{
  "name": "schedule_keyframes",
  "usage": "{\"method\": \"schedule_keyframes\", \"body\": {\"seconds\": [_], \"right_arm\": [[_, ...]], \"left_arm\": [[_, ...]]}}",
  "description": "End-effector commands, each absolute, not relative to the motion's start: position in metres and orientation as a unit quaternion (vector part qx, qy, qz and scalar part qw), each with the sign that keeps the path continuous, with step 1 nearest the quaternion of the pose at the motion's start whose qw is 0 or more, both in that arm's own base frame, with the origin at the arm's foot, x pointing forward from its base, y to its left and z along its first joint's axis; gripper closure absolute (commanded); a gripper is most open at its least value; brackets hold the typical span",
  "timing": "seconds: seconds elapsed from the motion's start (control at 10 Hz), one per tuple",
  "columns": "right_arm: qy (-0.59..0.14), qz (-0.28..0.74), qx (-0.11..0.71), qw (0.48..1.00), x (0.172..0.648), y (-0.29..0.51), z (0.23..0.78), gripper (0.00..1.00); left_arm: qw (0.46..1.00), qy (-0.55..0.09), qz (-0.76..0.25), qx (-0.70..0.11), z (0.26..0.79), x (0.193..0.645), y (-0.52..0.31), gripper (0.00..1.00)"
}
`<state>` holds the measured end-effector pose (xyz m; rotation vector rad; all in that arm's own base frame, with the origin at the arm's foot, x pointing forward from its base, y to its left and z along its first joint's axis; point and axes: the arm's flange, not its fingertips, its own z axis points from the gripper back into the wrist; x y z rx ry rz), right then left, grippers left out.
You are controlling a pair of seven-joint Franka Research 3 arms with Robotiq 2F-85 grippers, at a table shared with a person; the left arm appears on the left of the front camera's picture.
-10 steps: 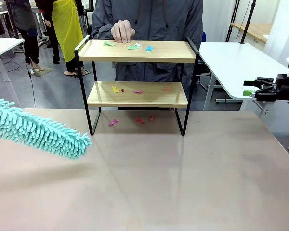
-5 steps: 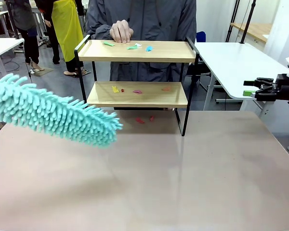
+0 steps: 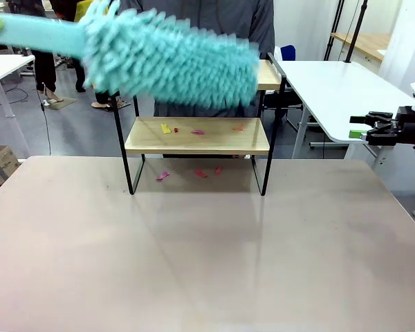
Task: Clean the shelf.
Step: Clean the specific section of the Shelf indicated by the human with the Duster.
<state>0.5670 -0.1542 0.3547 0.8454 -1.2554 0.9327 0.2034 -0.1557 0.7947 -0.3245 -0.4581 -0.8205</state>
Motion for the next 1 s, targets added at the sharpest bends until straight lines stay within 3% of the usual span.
{"method": "schedule_keyframes", "body": {"seconds": [0.0, 0.1, 0.2, 0.5, 0.9], "right_arm": [[-0.549, 0.409, 0.369, 0.629, 0.567, -0.152, 0.357, 0.0], [-0.549, 0.409, 0.369, 0.629, 0.567, -0.152, 0.357, 0.0], [-0.549, 0.409, 0.369, 0.629, 0.567, -0.152, 0.357, 0.0], [-0.549, 0.409, 0.369, 0.629, 0.567, -0.152, 0.357, 0.0], [-0.549, 0.409, 0.369, 0.629, 0.567, -0.152, 0.357, 0.0]], "left_arm": [[0.884, -0.279, -0.345, -0.143, 0.779, 0.206, -0.184, 0.87], [0.895, -0.241, -0.354, -0.123, 0.774, 0.213, -0.196, 0.87], [0.884, -0.254, -0.362, -0.152, 0.795, 0.204, -0.175, 0.87], [0.886, -0.255, -0.358, -0.147, 0.787, 0.209, -0.19, 0.87], [0.914, -0.328, -0.219, -0.098, 0.774, 0.225, -0.312, 0.87]]}}
